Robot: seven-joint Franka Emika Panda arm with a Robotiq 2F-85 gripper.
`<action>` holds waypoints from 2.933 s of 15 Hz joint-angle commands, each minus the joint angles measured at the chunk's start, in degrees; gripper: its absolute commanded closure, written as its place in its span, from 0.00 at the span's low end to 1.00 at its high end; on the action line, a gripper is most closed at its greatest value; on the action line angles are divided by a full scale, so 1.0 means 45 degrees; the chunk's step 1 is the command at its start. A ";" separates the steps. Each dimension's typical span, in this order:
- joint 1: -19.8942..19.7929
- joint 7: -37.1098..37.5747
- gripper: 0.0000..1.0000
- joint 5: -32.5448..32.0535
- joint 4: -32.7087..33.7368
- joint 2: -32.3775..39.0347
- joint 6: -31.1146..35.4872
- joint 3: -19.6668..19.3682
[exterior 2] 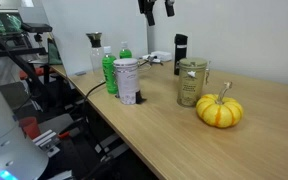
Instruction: Move the pumpkin to the left
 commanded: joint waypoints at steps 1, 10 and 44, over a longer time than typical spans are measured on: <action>0.0152 0.0038 0.00 -0.0046 0.0030 0.0005 -0.0050 -0.0131; -0.0948 0.0952 0.00 0.0458 0.0856 0.1533 -0.0043 -0.1845; -0.1689 0.5169 0.00 0.5645 0.4325 0.7840 0.1479 -0.3793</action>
